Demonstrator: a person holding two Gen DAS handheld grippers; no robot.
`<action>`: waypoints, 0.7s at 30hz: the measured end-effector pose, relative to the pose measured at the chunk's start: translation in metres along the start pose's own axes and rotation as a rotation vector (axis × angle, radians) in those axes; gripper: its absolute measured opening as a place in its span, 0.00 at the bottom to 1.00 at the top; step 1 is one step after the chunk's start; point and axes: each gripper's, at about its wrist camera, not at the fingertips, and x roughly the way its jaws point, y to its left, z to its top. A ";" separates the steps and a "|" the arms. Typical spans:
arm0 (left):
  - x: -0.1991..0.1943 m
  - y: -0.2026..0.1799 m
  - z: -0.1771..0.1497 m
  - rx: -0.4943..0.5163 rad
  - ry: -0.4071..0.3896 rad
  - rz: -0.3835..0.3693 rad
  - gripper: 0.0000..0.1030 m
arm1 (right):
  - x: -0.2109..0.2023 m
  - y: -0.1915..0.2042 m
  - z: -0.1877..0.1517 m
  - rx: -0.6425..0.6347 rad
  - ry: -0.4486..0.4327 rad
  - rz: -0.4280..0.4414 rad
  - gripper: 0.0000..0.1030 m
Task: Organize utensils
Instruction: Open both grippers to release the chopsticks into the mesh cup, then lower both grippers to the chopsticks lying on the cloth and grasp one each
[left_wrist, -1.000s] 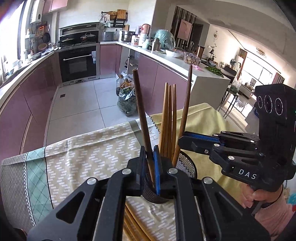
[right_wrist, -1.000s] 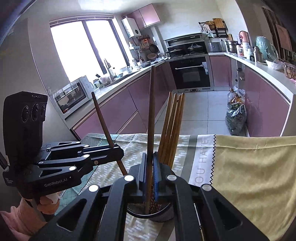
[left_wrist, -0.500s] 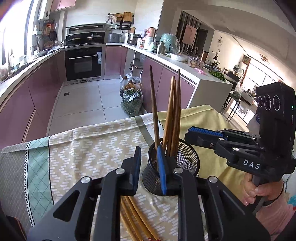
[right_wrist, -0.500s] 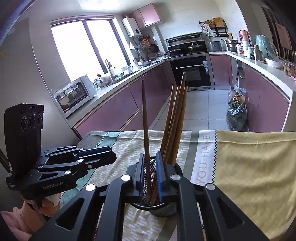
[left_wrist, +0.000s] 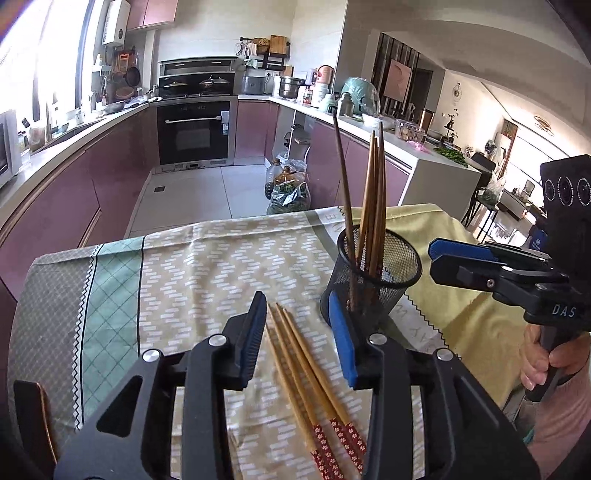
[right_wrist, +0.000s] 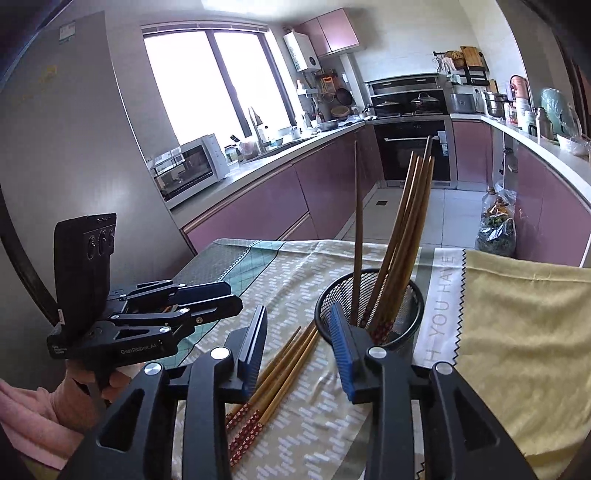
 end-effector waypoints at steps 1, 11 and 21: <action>0.000 0.003 -0.006 -0.012 0.012 -0.001 0.34 | 0.003 0.001 -0.005 0.001 0.016 0.006 0.32; 0.012 0.022 -0.057 -0.055 0.119 0.057 0.34 | 0.053 0.007 -0.058 0.036 0.193 0.006 0.33; 0.017 0.022 -0.079 -0.075 0.150 0.095 0.34 | 0.069 0.015 -0.075 0.053 0.240 0.009 0.33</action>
